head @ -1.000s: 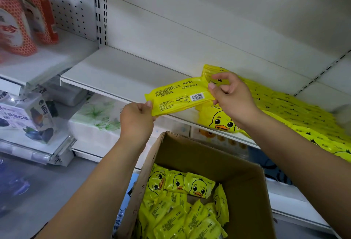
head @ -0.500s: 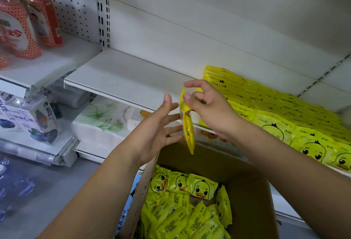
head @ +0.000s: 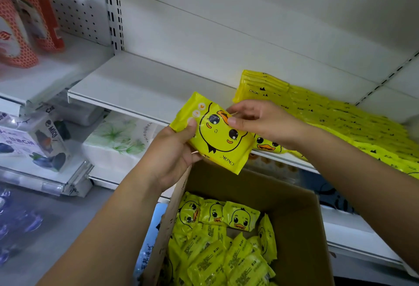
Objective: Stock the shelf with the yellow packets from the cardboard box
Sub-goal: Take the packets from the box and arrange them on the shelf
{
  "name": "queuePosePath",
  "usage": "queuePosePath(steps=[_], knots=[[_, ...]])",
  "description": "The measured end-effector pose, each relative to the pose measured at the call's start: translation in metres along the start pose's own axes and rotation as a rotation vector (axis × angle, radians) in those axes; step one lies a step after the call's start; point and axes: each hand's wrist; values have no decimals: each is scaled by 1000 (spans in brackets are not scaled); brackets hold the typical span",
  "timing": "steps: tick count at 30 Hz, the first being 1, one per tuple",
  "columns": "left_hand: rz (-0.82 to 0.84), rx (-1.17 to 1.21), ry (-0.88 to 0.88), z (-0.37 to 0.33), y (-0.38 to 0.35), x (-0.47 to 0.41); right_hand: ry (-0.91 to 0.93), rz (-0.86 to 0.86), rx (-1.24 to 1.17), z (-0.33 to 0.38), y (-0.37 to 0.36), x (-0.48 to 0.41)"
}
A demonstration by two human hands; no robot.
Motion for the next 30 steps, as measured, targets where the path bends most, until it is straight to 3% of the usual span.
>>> queuePosePath(steps=[3,5,7,11,18,21,24,30], knots=[[-49,64,-23,2,-1,-7,-14,-44,-56,-4,-4,-13],[-121,59,-44,5,1,-13,-80,-93,-228,-7,-11,-23],[-204,-46,-68,7,3,-19,-142,-21,-413,-9,-17,-29],[-299,-327,-169,4,8,-32,-78,-25,-112,-11,-11,-44],[-207,-502,-210,-12,5,-52,166,-93,71,-7,16,-83],[-297,-462,-317,-13,5,-61,105,-35,9,-5,22,-99],[-377,-361,-346,-12,10,-72,37,-115,20,-12,28,-112],[-453,-494,-415,-7,15,-86,227,-6,347,-15,28,-120]])
Point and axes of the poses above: each hand's wrist, its own x-axis away from the middle knuckle, its own y-axis out of the back of the hand, z = x × y, and after that the axes turned 9 degrees about x, right-handed
